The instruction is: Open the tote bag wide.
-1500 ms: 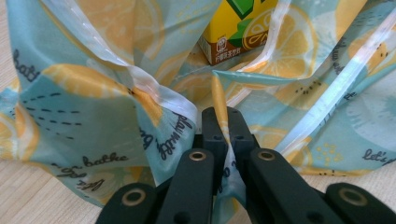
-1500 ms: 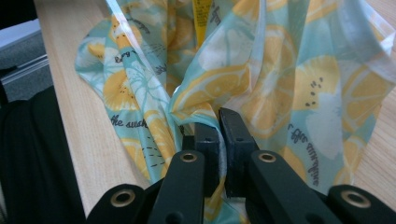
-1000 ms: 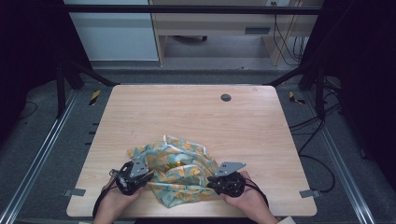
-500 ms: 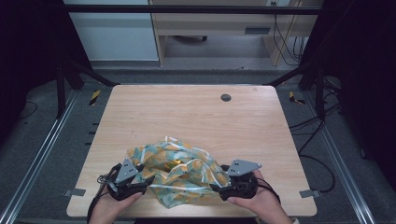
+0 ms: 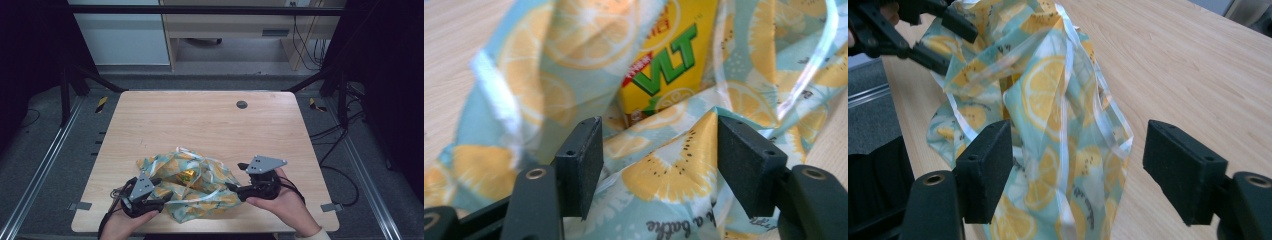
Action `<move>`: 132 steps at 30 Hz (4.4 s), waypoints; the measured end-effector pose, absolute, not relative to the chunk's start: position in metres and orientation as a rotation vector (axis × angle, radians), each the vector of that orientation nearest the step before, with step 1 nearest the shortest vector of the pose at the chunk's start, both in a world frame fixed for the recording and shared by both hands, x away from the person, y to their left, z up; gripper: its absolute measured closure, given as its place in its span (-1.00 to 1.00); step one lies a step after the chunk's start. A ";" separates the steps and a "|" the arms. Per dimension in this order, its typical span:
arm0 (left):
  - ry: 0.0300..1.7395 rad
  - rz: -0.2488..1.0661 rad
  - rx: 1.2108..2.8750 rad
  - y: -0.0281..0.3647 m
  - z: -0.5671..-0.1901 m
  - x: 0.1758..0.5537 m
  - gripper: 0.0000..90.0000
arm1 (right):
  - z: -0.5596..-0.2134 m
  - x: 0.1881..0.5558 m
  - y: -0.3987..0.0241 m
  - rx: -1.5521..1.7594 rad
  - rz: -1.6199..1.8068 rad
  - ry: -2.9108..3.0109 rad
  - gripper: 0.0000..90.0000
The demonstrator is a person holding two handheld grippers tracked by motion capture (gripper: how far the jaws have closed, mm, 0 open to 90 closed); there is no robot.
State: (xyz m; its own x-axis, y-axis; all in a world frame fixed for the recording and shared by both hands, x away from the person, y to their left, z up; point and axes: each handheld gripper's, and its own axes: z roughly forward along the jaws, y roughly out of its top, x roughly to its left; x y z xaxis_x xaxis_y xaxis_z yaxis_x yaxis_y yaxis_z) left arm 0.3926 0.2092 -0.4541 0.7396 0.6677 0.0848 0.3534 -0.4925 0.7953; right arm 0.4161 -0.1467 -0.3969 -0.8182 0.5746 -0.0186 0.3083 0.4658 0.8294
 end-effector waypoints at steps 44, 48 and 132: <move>0.795 0.477 2.351 0.218 -0.475 0.401 0.81 | -0.420 0.471 -0.063 0.678 1.080 2.647 0.50; 0.772 0.456 2.378 0.215 -0.475 0.400 0.97 | -0.416 0.477 -0.069 0.713 1.123 2.604 0.80; 0.737 0.464 2.496 0.213 -0.482 0.397 1.00 | -0.482 0.571 -0.078 1.069 0.944 2.515 0.99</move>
